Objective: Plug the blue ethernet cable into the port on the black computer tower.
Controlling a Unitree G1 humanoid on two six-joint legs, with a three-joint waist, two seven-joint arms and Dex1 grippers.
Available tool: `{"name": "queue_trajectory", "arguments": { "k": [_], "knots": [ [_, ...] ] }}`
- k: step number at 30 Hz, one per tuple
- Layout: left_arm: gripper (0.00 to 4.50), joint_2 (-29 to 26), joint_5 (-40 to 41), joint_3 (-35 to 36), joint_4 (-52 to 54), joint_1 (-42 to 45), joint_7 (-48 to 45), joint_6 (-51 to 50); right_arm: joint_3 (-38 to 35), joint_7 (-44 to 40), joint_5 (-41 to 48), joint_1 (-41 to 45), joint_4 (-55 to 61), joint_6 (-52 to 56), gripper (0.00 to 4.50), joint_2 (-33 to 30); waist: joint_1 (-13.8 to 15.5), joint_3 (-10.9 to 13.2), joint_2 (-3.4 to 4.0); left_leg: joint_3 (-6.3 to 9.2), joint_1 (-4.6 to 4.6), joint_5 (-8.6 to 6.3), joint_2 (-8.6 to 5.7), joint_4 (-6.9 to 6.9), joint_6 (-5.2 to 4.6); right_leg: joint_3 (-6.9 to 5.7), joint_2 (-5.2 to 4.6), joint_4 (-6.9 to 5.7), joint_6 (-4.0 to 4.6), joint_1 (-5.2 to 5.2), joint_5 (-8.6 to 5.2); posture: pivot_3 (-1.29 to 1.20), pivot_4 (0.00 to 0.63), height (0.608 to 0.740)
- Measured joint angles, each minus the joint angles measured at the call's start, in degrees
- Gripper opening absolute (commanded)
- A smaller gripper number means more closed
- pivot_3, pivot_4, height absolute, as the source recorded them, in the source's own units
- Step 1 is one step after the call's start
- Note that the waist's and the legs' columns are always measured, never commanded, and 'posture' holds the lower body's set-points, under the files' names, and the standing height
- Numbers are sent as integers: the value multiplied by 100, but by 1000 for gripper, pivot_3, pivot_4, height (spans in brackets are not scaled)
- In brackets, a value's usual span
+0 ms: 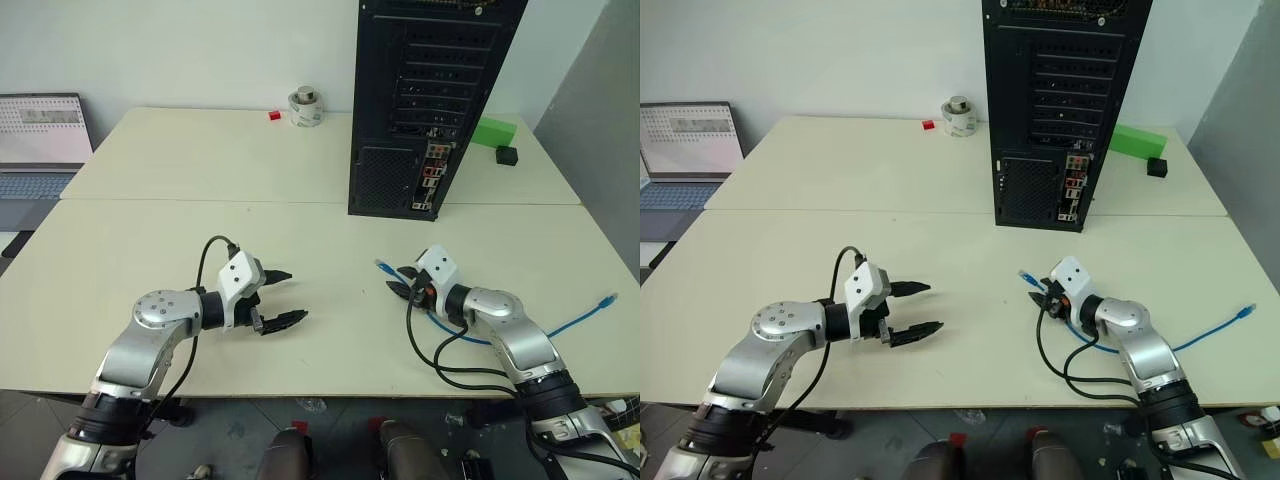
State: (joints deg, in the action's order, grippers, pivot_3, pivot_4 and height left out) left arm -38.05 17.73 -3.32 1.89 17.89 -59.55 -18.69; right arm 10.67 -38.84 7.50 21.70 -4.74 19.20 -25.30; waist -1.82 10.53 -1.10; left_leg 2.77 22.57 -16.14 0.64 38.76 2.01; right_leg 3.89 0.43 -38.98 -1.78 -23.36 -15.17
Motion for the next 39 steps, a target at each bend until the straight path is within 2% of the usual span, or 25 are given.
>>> {"name": "queue_trajectory", "arguments": {
  "k": [3, 4, 8, 15, 21, 24, 34, 37, 39],
  "knots": [
    [4500, 67, -57, -150, -324, 338, -150, 115, 2, -69, -52, 13, 1, -8, 95, -9, -2, 0, 0, 1, 2, 0, -1, -1, 0, -2, 0, 0, 0, 0, 0, 0, 150, 740],
    [4500, 118, -98, -209, -473, 491, -210, 180, 15, -112, -62, 30, 2, -8, 21, -10, -1, 0, 0, -1, 3, 0, -1, 1, 0, -5, 0, 0, 0, 0, 0, 0, 150, 740],
    [4500, 233, -234, -386, -837, 806, -391, 445, 86, -300, -101, 69, 106, -7, 21, -85, -2, 0, 0, 0, 5, 0, -2, 1, 0, -5, 0, -1, 0, -3, 0, 0, 150, 740],
    [4500, 587, -471, -780, -1360, 1447, -852, 944, 626, -1036, -63, 181, 1369, 277, 21, -302, -3, 0, 0, 8, 11, 0, -2, 4, 0, -12, 2, -1, 1, -4, 0, 0, 150, 740],
    [4500, 690, -635, -997, -1748, 1666, -1148, 1322, 810, -1249, -53, 211, 1758, 583, 21, -356, -3, 0, 0, 12, 13, 0, -3, 6, 0, -13, 2, -1, 0, -4, 0, 0, 150, 740],
    [4064, 689, -663, -1000, -1823, 1699, -1308, 1439, 857, -1292, -65, 213, 1781, 634, 0, -391, -2, 0, 0, 13, 13, 0, -2, 6, 0, -15, 2, -1, 1, -4, 0, 0, 150, 740],
    [1841, 697, -792, -1061, -2025, 1781, -1526, 1595, 859, -1343, -115, 287, 1794, 643, 0, -428, -2, 0, 0, 14, 14, 0, -3, 7, 0, -15, 1, -1, 0, -4, 0, 0, 150, 740],
    [1363, 723, -858, -1096, -2029, 1781, -1531, 1669, 859, -1343, -115, 324, 1800, 650, 0, -427, -2, 0, 0, 14, 14, 0, -3, 7, 0, -15, 1, -1, 0, -4, 0, 0, 150, 740],
    [806, 781, -892, -1097, -2057, 1781, -1515, 1692, 859, -1342, -115, 366, 1806, 658, 0, -427, -1, 0, 0, 14, 14, 0, -3, 7, 0, -16, 1, -1, 0, -4, 0, 0, 150, 740]
  ]
}}
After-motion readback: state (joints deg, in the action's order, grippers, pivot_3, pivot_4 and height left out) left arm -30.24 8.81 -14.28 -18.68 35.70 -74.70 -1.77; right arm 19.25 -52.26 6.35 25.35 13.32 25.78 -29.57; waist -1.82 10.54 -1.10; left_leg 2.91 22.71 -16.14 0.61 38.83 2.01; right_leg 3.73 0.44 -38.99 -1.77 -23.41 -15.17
